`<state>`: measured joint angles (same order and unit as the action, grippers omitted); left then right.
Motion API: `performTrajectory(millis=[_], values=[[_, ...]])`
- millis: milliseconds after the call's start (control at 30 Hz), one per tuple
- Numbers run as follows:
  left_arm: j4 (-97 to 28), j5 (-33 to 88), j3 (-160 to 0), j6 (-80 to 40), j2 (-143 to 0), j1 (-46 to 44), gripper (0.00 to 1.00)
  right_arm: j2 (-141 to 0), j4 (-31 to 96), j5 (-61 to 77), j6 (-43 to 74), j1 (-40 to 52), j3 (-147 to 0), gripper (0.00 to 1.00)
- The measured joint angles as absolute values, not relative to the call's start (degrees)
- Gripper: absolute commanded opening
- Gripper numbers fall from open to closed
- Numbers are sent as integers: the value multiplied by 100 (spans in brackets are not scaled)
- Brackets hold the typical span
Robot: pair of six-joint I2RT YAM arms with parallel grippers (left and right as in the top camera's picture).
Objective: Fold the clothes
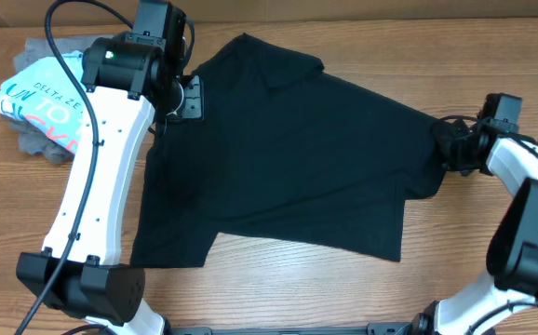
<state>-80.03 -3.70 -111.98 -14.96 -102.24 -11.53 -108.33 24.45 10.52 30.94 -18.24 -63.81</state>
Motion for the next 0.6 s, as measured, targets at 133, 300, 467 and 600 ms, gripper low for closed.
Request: performTrajectory(millis=[133, 300, 467, 600], values=[[-8023, -370, -11198, -1498, -10224, -1153, 61, -11131, 2106, 987, 3457, -1833, -6416, 5], [-8023, -370, -11198, -1500, -10224, -1153, 61, -11539, 1203, 1177, 4276, -1828, -6576, 4], [-8018, -373, -11198, -1531, -10224, -1153, 61, -12167, -624, 1715, 5046, -1778, -6606, 4], [-8020, -370, -11198, -1601, -10224, -1153, 61, -12403, -1144, 1870, 5343, -1605, -6694, 4]])
